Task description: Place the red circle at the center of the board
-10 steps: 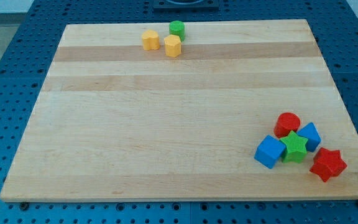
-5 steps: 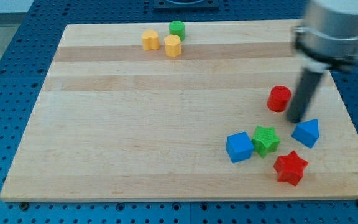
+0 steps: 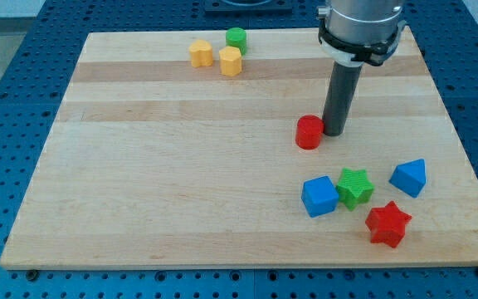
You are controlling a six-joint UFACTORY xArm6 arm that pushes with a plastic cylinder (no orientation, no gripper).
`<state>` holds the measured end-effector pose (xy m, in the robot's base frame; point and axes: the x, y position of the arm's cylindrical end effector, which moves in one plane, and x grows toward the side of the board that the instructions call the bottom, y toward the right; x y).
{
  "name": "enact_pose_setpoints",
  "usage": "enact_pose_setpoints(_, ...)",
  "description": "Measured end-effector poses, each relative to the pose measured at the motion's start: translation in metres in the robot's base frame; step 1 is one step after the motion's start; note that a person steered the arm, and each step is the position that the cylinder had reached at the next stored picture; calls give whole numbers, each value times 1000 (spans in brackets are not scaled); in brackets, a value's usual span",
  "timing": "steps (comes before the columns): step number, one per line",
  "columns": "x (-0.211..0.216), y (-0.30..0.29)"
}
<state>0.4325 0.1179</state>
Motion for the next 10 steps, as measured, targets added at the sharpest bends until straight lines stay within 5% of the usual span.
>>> enact_pose_setpoints(2,25,-3)
enact_pose_setpoints(4,-40,-80)
enact_pose_setpoints(10,-73,-80)
